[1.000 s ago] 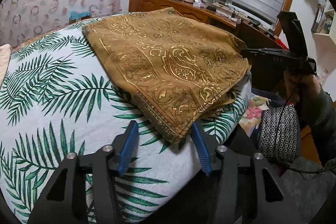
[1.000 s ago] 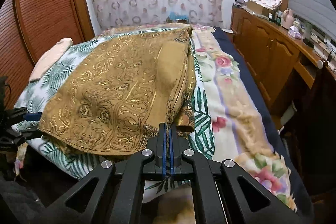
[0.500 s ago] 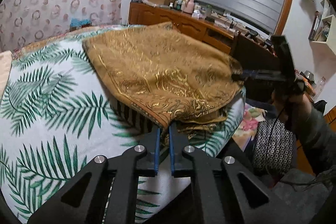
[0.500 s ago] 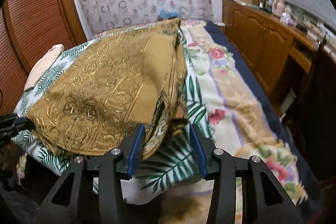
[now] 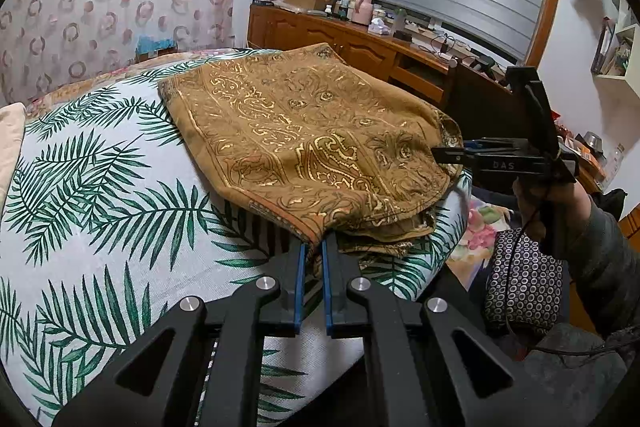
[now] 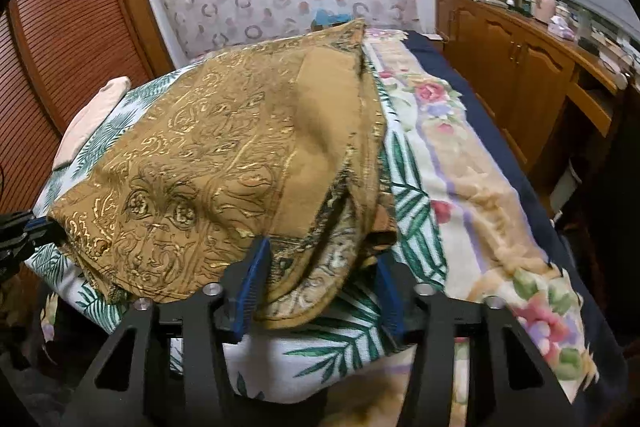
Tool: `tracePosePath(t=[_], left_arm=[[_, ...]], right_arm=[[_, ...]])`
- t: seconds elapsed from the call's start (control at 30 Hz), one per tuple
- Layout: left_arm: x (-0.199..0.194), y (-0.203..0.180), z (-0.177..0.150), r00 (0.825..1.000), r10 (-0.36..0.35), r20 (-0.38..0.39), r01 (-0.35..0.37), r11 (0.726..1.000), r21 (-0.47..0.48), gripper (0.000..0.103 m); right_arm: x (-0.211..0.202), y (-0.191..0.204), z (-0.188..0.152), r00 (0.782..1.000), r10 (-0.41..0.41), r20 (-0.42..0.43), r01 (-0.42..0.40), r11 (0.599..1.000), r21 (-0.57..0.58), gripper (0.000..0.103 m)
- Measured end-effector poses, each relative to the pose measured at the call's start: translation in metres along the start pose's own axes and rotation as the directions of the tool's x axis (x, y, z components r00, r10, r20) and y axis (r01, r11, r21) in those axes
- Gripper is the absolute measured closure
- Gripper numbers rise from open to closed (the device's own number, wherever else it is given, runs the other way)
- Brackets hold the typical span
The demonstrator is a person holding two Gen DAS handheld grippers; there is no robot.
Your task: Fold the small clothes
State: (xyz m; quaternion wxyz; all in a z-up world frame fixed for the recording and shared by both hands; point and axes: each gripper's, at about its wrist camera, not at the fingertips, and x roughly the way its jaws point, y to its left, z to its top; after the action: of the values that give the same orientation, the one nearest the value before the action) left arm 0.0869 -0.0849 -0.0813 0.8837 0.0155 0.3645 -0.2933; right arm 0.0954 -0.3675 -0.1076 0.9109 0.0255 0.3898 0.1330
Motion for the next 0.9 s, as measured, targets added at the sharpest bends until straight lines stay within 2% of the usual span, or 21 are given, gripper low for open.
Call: tracePosePath(t=[0.03, 0.1, 0.2, 0.3, 0.5, 0.73, 0.9], left_arm=[[0.0, 0.0, 0.0, 1.0, 0.0, 0.0, 0.0, 1.0, 0.0, 0.095], [0.0, 0.0, 0.0, 1.0, -0.001, 0.001, 0.001, 1.0, 0.001, 0.095], [-0.004, -0.003, 0.002, 1.0, 0.002, 0.012, -0.002, 1.0, 0.008, 0.095], [-0.009, -0.004, 0.006, 1.0, 0.013, 0.021, -0.014, 1.0, 0.007, 0.095], [-0.03, 0.001, 0.035, 0.995, -0.002, 0.103, 0.003, 1.0, -0.011, 0.095], [-0.028, 0.028, 0.097, 0.981, 0.046, 0.188, -0.043, 0.999, -0.017, 0.095], [-0.012, 0.052, 0.13, 0.976, 0.08, 0.203, -0.073, 0.996, -0.042, 0.095]], right_arm=[[0.001, 0.0, 0.0, 1.0, 0.008, -0.001, -0.008, 1.0, -0.001, 0.064], [0.004, 0.0, 0.001, 1.0, 0.03, -0.006, -0.03, 1.0, -0.007, 0.083], [0.004, 0.0, 0.0, 0.999, 0.043, -0.007, -0.043, 0.999, -0.014, 0.092], [-0.005, -0.002, 0.001, 0.997, 0.068, 0.023, -0.068, 0.998, -0.016, 0.095], [-0.031, -0.013, 0.016, 0.985, 0.135, 0.105, -0.135, 0.991, -0.012, 0.096], [-0.045, -0.022, 0.075, 0.958, 0.201, 0.205, -0.204, 0.979, -0.003, 0.097], [-0.031, -0.018, 0.103, 0.951, 0.188, 0.245, -0.188, 0.982, -0.026, 0.097]])
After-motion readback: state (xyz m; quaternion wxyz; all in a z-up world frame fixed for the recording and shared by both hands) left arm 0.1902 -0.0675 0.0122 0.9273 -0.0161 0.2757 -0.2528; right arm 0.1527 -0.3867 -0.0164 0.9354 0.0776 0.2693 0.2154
